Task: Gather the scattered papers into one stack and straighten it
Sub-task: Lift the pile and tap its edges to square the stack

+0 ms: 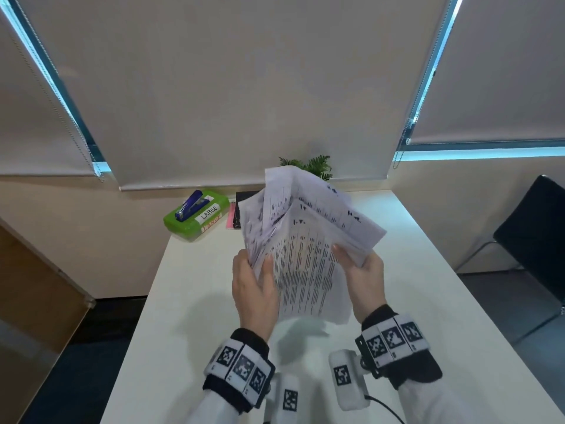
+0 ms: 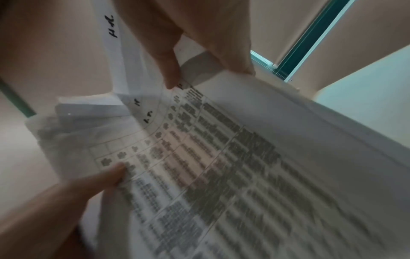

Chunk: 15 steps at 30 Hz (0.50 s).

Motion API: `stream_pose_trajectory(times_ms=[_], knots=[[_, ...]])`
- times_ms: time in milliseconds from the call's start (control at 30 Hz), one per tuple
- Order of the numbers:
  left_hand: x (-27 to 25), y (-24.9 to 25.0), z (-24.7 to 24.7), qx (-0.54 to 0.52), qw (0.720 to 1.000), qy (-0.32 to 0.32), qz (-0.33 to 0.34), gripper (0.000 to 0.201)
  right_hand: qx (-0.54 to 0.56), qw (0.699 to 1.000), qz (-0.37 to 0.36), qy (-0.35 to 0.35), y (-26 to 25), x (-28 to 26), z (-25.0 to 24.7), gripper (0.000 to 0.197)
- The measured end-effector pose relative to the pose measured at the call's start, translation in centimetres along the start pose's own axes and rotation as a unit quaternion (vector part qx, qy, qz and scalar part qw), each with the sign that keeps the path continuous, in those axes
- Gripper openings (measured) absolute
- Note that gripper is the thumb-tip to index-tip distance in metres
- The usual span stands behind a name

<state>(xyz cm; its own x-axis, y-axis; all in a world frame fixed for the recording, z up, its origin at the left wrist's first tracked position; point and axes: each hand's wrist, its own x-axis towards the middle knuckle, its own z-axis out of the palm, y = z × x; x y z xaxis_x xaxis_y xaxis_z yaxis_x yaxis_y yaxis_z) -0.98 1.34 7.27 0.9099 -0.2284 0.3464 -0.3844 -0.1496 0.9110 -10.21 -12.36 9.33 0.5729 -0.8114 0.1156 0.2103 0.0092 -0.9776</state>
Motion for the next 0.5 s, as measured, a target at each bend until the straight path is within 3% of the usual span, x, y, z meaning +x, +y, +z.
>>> stream_pose_trajectory(times_ms=[33,233,300,367,433,500], knots=[[-0.5,0.2,-0.1,-0.013,1.0,-0.004,-0.005,0.02,0.0,1.0,-0.009,-0.008,0.0,-0.4,0.1,0.034],[-1.5,-4.4,-0.7,-0.012,0.991,-0.078,-0.111,0.046,-0.06,0.998,0.006,-0.014,2.0,-0.7,-0.4,0.042],[-1.0,-4.9,-0.6,-0.019,0.987,-0.088,-0.135,0.052,-0.077,0.997,-0.022,0.01,1.7,-0.2,-0.4,0.041],[-0.6,-5.4,-0.6,-0.037,0.982,-0.09,-0.159,0.06,-0.109,0.989,-0.093,0.047,0.9,0.1,-0.3,0.045],[-0.5,-5.7,-0.7,-0.049,0.979,-0.097,-0.171,0.06,-0.217,0.953,-0.206,0.056,0.1,0.4,-0.5,0.052],[-0.3,-5.9,-0.9,-0.073,0.976,-0.107,-0.176,0.04,-0.344,0.895,-0.283,0.023,-0.6,0.8,-1.0,0.052]])
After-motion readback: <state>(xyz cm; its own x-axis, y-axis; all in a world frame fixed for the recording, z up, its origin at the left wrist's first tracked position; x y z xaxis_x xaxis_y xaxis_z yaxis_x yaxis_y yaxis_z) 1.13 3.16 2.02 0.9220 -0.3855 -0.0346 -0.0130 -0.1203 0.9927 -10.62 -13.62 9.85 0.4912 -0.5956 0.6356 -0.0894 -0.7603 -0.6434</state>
